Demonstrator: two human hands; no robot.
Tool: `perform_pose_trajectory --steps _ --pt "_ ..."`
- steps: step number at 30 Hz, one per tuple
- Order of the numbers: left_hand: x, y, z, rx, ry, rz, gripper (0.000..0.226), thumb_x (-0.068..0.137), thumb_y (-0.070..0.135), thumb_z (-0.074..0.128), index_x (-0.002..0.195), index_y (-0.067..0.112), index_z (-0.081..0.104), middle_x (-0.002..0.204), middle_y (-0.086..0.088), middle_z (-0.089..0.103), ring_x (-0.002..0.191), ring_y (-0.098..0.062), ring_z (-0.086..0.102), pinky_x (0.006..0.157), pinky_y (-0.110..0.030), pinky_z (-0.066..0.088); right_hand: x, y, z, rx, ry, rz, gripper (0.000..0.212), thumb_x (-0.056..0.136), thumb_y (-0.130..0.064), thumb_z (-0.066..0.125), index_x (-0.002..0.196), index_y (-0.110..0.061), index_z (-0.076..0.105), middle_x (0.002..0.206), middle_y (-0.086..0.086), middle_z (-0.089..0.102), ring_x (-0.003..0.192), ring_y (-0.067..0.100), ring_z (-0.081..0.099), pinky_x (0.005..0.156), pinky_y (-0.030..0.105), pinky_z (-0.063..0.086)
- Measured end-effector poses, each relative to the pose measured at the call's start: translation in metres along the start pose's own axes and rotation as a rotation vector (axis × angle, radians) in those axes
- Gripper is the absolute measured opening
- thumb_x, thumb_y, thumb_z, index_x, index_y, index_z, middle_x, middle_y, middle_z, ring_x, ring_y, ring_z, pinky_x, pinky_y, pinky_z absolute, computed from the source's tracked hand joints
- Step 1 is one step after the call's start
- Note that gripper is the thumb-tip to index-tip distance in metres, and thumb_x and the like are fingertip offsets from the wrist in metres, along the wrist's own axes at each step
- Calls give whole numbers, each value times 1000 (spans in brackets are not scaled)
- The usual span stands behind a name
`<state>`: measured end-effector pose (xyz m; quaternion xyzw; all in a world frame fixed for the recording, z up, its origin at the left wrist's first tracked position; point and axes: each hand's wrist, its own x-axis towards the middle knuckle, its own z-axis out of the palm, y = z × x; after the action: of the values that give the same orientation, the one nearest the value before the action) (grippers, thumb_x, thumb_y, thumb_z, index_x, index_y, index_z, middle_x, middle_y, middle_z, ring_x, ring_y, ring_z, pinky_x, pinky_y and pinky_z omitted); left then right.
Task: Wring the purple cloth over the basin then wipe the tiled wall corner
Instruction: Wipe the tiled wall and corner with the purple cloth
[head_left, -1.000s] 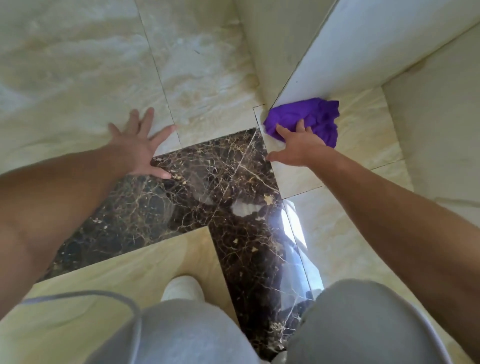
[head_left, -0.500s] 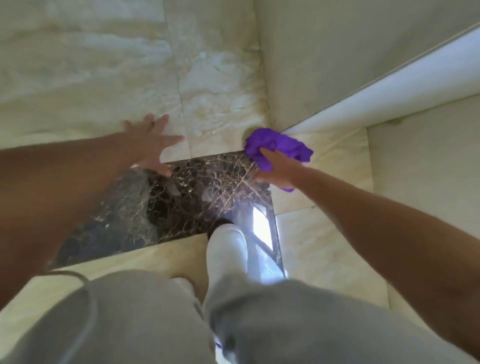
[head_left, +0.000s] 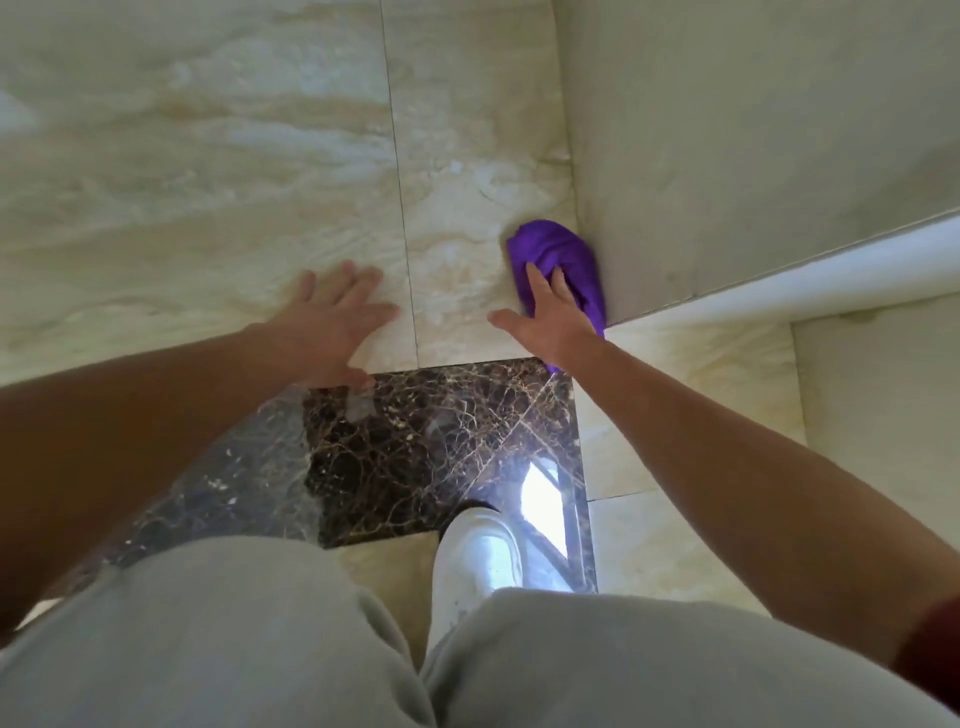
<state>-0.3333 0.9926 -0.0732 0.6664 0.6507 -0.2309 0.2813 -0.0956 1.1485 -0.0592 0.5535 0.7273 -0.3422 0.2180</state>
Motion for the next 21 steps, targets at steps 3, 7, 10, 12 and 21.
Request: perform_pose_trajectory --steps 3,7,10,12,21 --pt "-1 -22 7 -16 97 -111 117 77 83 51 159 34 -15 162 -10 -36 151 -38 -28 123 -64 -2 23 -13 -21 18 -9 4 95 87 -65 57 160 -34 5 170 5 -10 156 33 10 122 46 18" --pt "3 -40 25 -144 171 -129 122 68 90 48 158 39 -17 163 -9 -35 151 -38 -26 122 -60 -4 49 -28 -38 -179 -53 11 100 86 -65 59 160 -33 0 169 7 -15 155 36 9 123 47 21" --pt "4 -42 27 -168 197 -138 125 67 90 52 160 34 -11 165 -8 -30 153 -35 -24 124 -57 -3 68 -46 -56 -219 -76 31 103 85 -65 59 160 -31 -1 169 9 -15 155 40 8 123 49 18" --pt "4 -42 22 -133 170 -147 121 72 87 51 158 34 -15 166 -8 -27 154 -34 -20 125 -55 -1 80 -53 -66 -207 -93 45 105 84 -65 60 160 -29 -1 168 9 -17 154 41 10 122 50 20" --pt "-7 -84 -146 0 45 -229 101 85 75 52 162 31 3 171 -6 -14 158 -29 -5 126 -54 11 59 -71 -89 -327 190 -97 65 91 -41 52 150 -20 35 158 18 33 140 39 38 107 46 39"
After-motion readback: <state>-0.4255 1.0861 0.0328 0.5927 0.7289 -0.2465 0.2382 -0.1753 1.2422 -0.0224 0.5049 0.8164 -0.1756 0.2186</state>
